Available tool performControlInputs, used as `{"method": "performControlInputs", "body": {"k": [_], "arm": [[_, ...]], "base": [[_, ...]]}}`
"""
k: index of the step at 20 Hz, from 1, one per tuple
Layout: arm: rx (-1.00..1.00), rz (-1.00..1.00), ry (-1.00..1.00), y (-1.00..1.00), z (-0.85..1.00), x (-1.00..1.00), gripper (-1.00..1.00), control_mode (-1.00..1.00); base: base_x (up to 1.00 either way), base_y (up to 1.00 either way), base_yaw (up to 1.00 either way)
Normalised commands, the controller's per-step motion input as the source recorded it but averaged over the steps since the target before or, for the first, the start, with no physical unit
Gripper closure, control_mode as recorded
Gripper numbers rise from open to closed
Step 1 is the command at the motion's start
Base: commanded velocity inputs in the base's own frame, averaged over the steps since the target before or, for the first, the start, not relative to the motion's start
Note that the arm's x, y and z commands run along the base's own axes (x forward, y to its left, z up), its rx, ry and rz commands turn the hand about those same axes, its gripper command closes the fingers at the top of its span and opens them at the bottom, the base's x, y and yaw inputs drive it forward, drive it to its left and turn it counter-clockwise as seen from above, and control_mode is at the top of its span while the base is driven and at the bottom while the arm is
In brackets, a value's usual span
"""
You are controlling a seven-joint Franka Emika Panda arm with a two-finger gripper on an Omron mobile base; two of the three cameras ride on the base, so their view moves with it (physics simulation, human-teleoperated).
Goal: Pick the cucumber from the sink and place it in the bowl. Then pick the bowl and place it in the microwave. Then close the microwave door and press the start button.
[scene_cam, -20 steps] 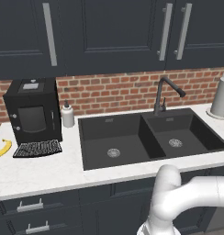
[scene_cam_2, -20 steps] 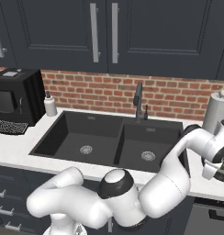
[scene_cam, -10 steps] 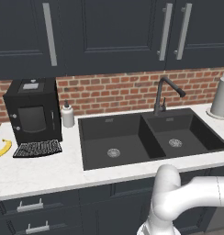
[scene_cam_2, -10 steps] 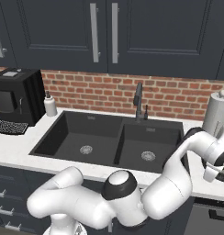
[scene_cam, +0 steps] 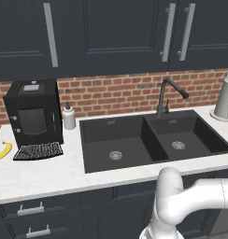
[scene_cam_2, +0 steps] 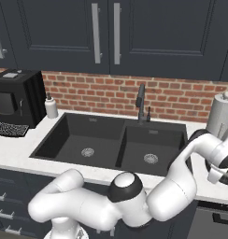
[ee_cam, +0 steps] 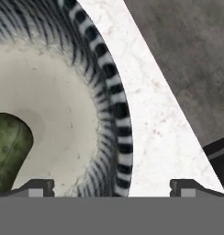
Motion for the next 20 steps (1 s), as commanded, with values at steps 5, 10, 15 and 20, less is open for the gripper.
{"method": "performControlInputs", "body": {"k": [5,10,15,20], "arm": [[0.02,0.00,0.00,-0.07,-0.04,0.19,-1.00,-1.00],[0.02,0.00,0.00,-0.06,-0.12,0.06,-1.00,-1.00],[0.01,0.00,0.00,-0.04,-0.18,0.02,1.00,-1.00],[0.00,0.00,0.00,0.00,-0.19,0.00,1.00,-1.00]], "base": [[0.00,0.00,0.00],[0.00,0.00,0.00],[0.00,0.00,0.00],[0.00,0.00,0.00]]}}
